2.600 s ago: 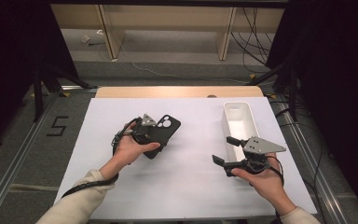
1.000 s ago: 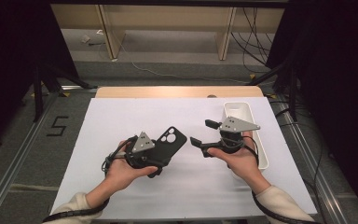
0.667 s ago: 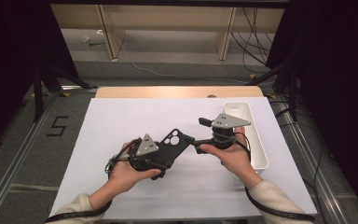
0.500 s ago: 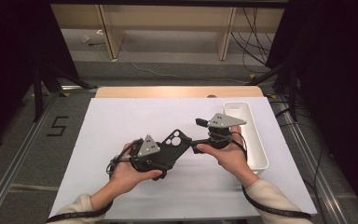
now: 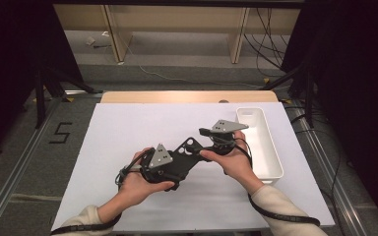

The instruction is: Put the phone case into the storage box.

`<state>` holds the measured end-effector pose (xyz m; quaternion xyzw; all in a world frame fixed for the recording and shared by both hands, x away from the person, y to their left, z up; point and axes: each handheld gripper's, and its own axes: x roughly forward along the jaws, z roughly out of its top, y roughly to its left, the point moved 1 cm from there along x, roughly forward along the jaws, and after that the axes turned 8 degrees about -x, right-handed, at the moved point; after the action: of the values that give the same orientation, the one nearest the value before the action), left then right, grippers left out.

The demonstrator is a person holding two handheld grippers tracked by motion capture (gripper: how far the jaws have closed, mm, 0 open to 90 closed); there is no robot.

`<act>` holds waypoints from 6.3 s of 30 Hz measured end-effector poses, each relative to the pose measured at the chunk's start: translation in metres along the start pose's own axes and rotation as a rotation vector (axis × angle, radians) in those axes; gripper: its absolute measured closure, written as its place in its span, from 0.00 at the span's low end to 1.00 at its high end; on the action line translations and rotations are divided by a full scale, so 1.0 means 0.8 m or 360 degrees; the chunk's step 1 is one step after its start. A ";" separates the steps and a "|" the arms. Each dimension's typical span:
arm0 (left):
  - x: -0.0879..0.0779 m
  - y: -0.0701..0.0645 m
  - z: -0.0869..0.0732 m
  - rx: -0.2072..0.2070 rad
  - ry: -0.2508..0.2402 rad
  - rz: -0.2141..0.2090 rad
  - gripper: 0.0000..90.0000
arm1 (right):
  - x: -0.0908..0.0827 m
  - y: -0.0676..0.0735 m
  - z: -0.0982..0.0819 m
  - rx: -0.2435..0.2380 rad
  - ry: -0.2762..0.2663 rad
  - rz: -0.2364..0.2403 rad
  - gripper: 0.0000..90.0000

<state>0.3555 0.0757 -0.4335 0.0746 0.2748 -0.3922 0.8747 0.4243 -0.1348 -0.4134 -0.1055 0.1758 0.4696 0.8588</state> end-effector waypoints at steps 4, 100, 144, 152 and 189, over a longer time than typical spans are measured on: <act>-0.001 -0.001 0.001 0.0016 -0.0002 0.0008 0.18 | 0.005 -0.001 -0.002 0.0020 0.0020 0.0012 0.24; 0.005 0.020 -0.007 -0.0073 -0.0132 -0.0224 0.31 | -0.031 -0.002 0.045 -0.0079 0.0044 0.0380 0.86; 0.013 0.017 -0.010 0.0019 -0.0063 -0.0339 0.64 | -0.022 0.020 0.050 -0.0178 0.0053 0.0573 0.86; 0.013 0.016 -0.011 0.0025 -0.0050 -0.0382 0.62 | -0.024 0.022 0.052 -0.0190 0.0032 0.0618 0.86; -0.006 0.034 -0.002 -0.0160 -0.0110 -0.0181 0.89 | -0.034 -0.002 0.049 -0.0111 -0.0260 0.0320 0.16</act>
<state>0.3722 0.0975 -0.4346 0.0014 0.2676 -0.4293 0.8626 0.4198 -0.1432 -0.3666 -0.0784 0.0984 0.5661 0.8147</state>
